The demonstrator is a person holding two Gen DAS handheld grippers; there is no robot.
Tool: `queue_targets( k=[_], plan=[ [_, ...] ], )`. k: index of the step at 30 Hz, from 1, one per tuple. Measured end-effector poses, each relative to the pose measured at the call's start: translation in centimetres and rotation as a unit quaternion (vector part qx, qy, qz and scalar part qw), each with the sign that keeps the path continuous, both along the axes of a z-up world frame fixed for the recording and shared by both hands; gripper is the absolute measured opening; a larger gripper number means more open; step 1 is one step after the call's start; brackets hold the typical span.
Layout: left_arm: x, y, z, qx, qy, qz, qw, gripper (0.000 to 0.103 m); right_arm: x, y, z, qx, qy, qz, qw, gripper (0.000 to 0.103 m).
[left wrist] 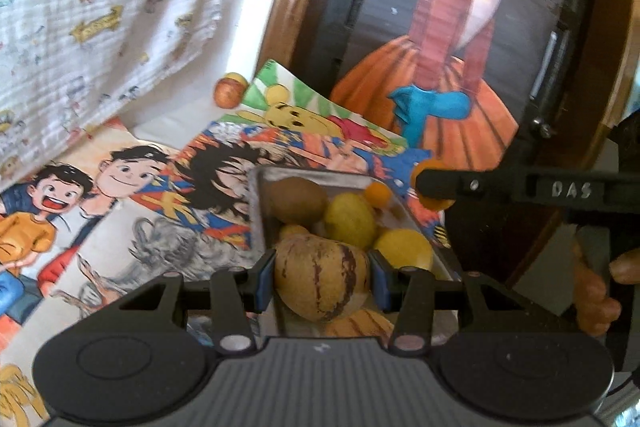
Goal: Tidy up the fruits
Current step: 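Carry the orange to the tray with the right tool while the left tool carries the striped melon there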
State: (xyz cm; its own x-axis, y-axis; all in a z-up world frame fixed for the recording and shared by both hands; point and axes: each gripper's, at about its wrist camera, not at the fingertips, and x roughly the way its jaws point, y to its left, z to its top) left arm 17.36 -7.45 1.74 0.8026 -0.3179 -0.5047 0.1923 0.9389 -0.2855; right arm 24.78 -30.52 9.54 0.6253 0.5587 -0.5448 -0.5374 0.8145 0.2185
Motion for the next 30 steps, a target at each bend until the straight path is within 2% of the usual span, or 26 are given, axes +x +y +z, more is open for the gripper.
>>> queue_targets(
  k=[8, 15, 24, 30],
  plan=[
    [-2.4, -1.2, -0.9, 0.0, -0.003, -0.032, 0.9995, 0.051, -4.1, -2.8, -2.6, -0.013, -0.007, -0.035, 0.999, 0.039],
    [-4.3, -1.0, -2.2, 0.009, 0.017, -0.043, 0.9989, 0.051, -7.0, -3.2, -4.7, -0.02, 0.002, -0.046, 0.999, 0.039],
    [-3.6, -0.6, -3.1, 0.015, 0.045, -0.034, 0.9983, 0.051, -8.2, -2.8, -6.9, -0.028, 0.01, -0.057, 0.998, 0.039],
    [-2.3, -0.7, -2.7, 0.021, 0.034, -0.029, 0.9988, 0.051, -7.9, -2.7, -7.6, -0.032, 0.01, -0.058, 0.998, 0.039]
  ],
)
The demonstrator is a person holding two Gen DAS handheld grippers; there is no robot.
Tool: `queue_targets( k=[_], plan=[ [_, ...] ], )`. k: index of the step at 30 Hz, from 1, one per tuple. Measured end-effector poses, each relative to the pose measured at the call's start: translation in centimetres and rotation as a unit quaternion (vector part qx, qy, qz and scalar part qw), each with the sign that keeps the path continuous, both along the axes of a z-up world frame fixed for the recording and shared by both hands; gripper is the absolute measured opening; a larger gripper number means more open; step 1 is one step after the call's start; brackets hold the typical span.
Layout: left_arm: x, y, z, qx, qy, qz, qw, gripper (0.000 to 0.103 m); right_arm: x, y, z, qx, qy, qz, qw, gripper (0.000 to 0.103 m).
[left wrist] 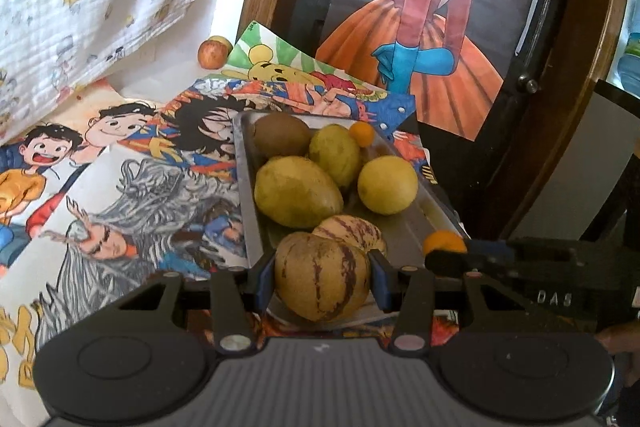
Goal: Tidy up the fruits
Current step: 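Carry the orange to the tray with the right tool while the left tool carries the striped melon there, then lower the orange onto the tray with the right tool while the left tool sets the striped melon down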
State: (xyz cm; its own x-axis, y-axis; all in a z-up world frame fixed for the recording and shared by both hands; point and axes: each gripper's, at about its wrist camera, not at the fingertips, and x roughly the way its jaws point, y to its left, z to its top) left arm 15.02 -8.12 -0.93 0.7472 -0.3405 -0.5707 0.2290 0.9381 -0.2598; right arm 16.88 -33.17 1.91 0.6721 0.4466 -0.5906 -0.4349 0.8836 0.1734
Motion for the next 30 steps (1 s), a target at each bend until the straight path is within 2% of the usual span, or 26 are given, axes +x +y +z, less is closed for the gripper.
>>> queue_targets(
  k=[4, 9, 30],
  plan=[
    [0.7, -0.3, 0.0, 0.001, -0.002, -0.001, 1.0, 0.051, 0.3, 0.0, -0.4, -0.004, -0.003, -0.001, 1.0, 0.039],
    [1.5, -1.4, -1.0, 0.004, 0.018, -0.013, 0.9997, 0.051, 0.8, 0.0, -0.9, -0.003, -0.003, -0.007, 1.0, 0.039],
    [2.5, -2.4, -1.5, -0.001, 0.023, -0.027, 0.9994, 0.052, 1.0, -0.1, -1.2, -0.019, -0.023, -0.023, 0.999, 0.039]
  ],
)
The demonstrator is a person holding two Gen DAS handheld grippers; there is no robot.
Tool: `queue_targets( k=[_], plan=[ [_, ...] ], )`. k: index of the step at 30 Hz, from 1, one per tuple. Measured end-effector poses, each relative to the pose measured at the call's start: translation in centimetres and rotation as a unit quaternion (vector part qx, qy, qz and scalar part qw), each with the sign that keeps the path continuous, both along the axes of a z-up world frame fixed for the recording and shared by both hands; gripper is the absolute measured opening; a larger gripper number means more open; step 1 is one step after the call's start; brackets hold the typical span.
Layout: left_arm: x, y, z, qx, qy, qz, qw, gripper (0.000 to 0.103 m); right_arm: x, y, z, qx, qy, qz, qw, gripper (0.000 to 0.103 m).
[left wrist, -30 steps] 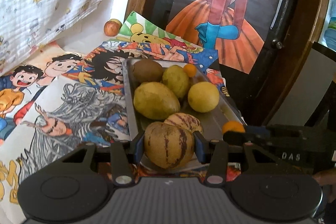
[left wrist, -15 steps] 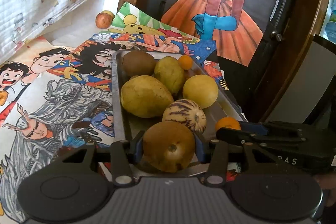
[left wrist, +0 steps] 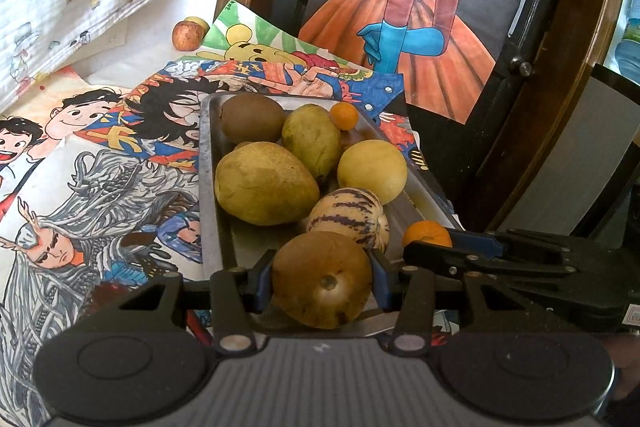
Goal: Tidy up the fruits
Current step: 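Lower the orange onto the tray with the right tool while the left tool sets the striped melon down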
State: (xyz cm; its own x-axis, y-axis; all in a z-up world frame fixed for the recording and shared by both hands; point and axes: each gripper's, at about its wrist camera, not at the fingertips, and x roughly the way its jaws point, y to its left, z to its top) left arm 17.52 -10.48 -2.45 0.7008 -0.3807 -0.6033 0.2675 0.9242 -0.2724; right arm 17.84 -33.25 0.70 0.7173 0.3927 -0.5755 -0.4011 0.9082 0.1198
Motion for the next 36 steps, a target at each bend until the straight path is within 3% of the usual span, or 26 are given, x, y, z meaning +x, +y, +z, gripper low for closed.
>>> queue_targets(
  k=[25, 36],
  plan=[
    [0.0, 0.8, 0.0, -0.001, 0.001, 0.022, 0.9998, 0.054, 1.1, 1.1, -0.5, -0.014, -0.015, -0.008, 1.0, 0.039],
    [-0.2, 0.8, 0.0, 0.01, -0.013, 0.036, 0.9992, 0.061, 1.7, 1.8, -0.6, -0.022, -0.033, -0.014, 0.999, 0.039]
  ],
)
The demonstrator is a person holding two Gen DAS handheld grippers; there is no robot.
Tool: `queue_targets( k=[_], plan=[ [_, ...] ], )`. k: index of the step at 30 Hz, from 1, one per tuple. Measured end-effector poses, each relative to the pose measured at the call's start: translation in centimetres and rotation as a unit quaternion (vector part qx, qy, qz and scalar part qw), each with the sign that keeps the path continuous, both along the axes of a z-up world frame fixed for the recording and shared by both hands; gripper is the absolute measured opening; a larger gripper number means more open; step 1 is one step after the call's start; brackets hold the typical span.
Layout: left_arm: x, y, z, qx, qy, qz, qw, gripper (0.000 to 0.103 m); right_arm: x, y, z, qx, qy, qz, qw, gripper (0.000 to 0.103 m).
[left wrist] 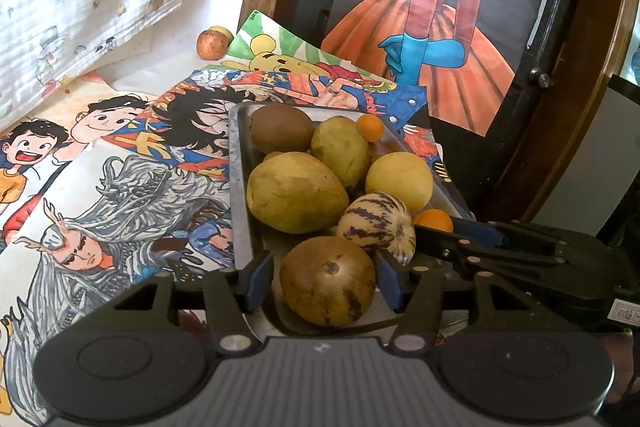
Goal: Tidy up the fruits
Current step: 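Lower the orange onto the tray with the right tool while the left tool sets the striped melon down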
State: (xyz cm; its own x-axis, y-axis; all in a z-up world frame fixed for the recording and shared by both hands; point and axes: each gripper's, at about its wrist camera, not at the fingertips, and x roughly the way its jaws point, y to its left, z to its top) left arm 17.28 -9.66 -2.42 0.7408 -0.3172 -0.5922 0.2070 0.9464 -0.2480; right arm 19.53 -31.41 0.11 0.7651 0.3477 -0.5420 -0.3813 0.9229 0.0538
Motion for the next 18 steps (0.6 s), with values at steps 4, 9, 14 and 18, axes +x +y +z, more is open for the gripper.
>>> queue_targets(
  k=[4, 9, 14, 18],
  plan=[
    [-0.05, 0.01, 0.02, 0.001, -0.002, 0.0, 1.0, 0.061, -0.04, 0.09, -0.04, -0.007, -0.009, -0.005, 1.0, 0.042],
    [-0.18, 0.07, 0.11, -0.003, -0.004, 0.004, 1.0, 0.062, -0.18, -0.25, -0.06, -0.005, -0.016, -0.016, 1.0, 0.044],
    [-0.61, 0.06, 0.34, 0.0, -0.013, 0.013, 0.9998, 0.074, -0.5, -0.19, -0.18, -0.009, -0.022, -0.021, 1.0, 0.049],
    [-0.77, 0.42, 0.32, -0.005, -0.012, 0.024, 0.9996, 0.076, -0.83, -0.24, -0.22, -0.011, -0.027, -0.029, 0.999, 0.055]
  ],
)
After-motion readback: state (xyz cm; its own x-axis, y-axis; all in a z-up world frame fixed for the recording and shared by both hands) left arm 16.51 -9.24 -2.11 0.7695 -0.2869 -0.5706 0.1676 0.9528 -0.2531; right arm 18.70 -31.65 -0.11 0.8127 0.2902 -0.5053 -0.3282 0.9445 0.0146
